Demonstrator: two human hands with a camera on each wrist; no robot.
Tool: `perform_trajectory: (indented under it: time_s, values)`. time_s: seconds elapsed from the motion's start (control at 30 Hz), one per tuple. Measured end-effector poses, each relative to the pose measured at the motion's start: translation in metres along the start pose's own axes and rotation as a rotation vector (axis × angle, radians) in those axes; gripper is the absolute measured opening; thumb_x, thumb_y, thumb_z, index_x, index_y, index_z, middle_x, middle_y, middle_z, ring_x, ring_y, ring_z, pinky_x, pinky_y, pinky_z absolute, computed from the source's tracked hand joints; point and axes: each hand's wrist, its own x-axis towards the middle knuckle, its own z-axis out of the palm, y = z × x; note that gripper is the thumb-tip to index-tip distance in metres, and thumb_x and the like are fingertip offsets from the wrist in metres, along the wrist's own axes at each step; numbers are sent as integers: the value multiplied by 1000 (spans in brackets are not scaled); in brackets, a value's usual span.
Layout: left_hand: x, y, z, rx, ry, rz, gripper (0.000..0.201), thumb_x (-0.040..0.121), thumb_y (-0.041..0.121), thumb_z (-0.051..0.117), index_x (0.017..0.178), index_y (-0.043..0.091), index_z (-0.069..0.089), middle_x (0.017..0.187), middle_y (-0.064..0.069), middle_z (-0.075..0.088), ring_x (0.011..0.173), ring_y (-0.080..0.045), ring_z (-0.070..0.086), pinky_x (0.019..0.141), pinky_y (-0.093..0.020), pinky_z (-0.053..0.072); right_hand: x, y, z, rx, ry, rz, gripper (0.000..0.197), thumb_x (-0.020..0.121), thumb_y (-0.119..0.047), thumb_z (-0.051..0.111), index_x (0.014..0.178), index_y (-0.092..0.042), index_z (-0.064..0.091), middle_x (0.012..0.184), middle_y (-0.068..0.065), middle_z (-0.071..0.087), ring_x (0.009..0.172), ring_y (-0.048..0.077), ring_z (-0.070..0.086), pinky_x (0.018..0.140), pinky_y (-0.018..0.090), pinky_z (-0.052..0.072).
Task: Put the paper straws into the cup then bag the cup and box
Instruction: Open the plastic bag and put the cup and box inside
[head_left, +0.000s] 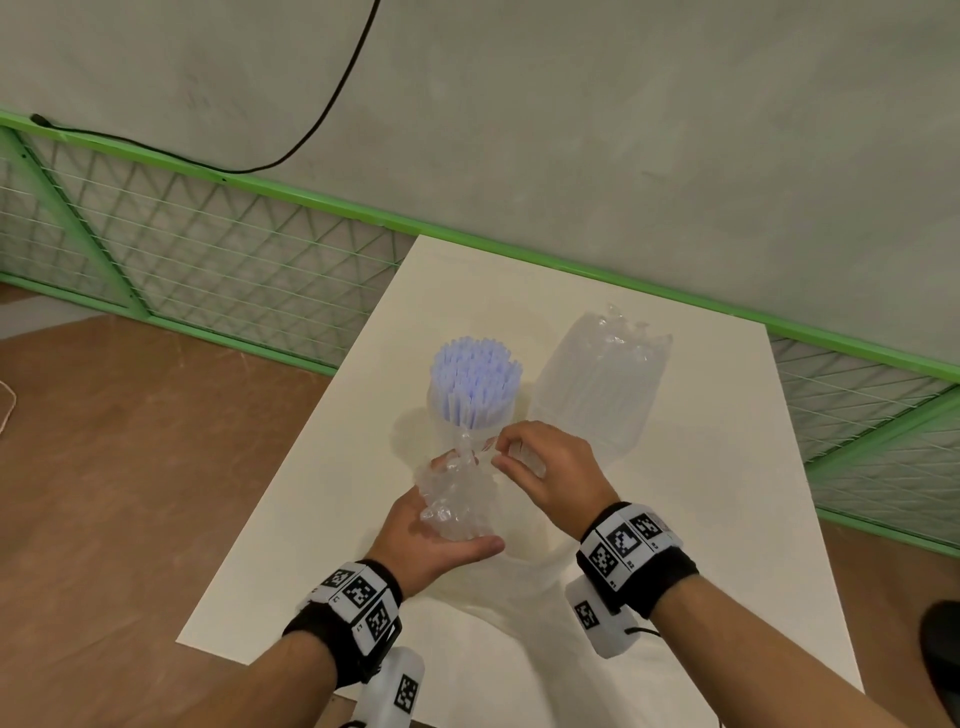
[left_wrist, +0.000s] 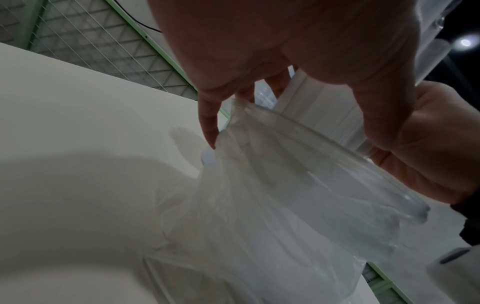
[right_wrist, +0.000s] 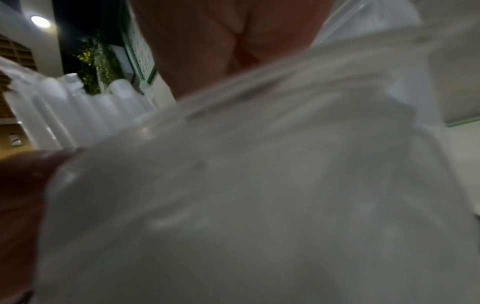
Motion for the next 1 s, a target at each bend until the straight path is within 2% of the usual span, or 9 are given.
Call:
perform_trajectory:
  time_s: [0.17, 0.23, 0.4, 0.53, 0.63, 0.7, 0.8, 0.9, 1.0]
  values:
    - [2, -2, -1, -25, 21, -4, 84, 59, 5, 94, 132, 24, 56, 122, 3, 69, 115, -12, 64, 97, -26, 52, 2, -1, -13, 86, 150, 53, 10, 85, -18, 76, 92, -15, 70, 83, -18, 67, 81, -2, 65, 79, 16, 50]
    - [3, -2, -1, -30, 23, -7, 83, 59, 5, 94, 131, 23, 57, 123, 2, 68, 115, -11, 64, 97, -24, 52, 0, 4, -16, 84, 212, 78, 14, 82, -19, 78, 94, -16, 71, 83, -15, 70, 80, -1, 66, 80, 15, 50]
    - [2, 0, 0, 17, 13, 6, 81, 60, 9, 94, 130, 23, 57, 121, 5, 68, 111, -4, 64, 88, -13, 50, -14, 7, -8, 62, 158, 111, 17, 82, -18, 78, 98, -15, 72, 89, -9, 72, 86, 1, 65, 83, 22, 51]
    - [3, 1, 0, 6, 16, -1, 83, 60, 6, 93, 132, 21, 56, 122, 5, 68, 107, 0, 65, 82, -8, 48, -5, -5, -32, 80, 281, 127, 19, 80, -18, 80, 98, -16, 72, 91, -9, 74, 84, 2, 69, 84, 23, 54]
    - [4, 0, 0, 14, 20, -4, 82, 60, 8, 94, 131, 24, 56, 120, 2, 69, 107, -3, 66, 84, -10, 50, 8, -24, -66, 95, 412, 89, 21, 79, -16, 81, 99, -14, 72, 88, -7, 73, 80, 3, 70, 82, 25, 56]
    - [5, -1, -1, 0, 19, -6, 82, 60, 8, 94, 130, 26, 56, 120, 1, 69, 109, -8, 66, 89, -15, 52, 17, -36, -94, 145, 511, 81, 21, 80, -17, 81, 99, -18, 72, 88, -5, 74, 81, 9, 71, 84, 33, 57]
    - [4, -1, -1, -3, 8, -7, 82, 60, 9, 94, 131, 26, 55, 120, 2, 69, 111, -10, 66, 97, -24, 52, 30, -51, -139, 283, 646, 40, 21, 81, -18, 80, 100, -21, 71, 89, 7, 74, 81, 29, 72, 80, 48, 58]
    - [4, -1, -1, 7, 6, -5, 82, 61, 9, 93, 131, 28, 55, 119, 5, 70, 110, -8, 66, 95, -22, 52, 43, -58, -178, 341, 739, -27, 22, 83, -11, 77, 102, -10, 67, 88, 18, 71, 78, 37, 71, 74, 43, 59]
    - [3, -1, -1, 23, 8, -18, 82, 61, 12, 94, 132, 29, 56, 116, 9, 71, 108, -3, 66, 88, -14, 51, 55, -39, -190, 328, 681, -1, 23, 83, -9, 76, 103, -8, 67, 87, 18, 71, 77, 36, 71, 73, 44, 59]
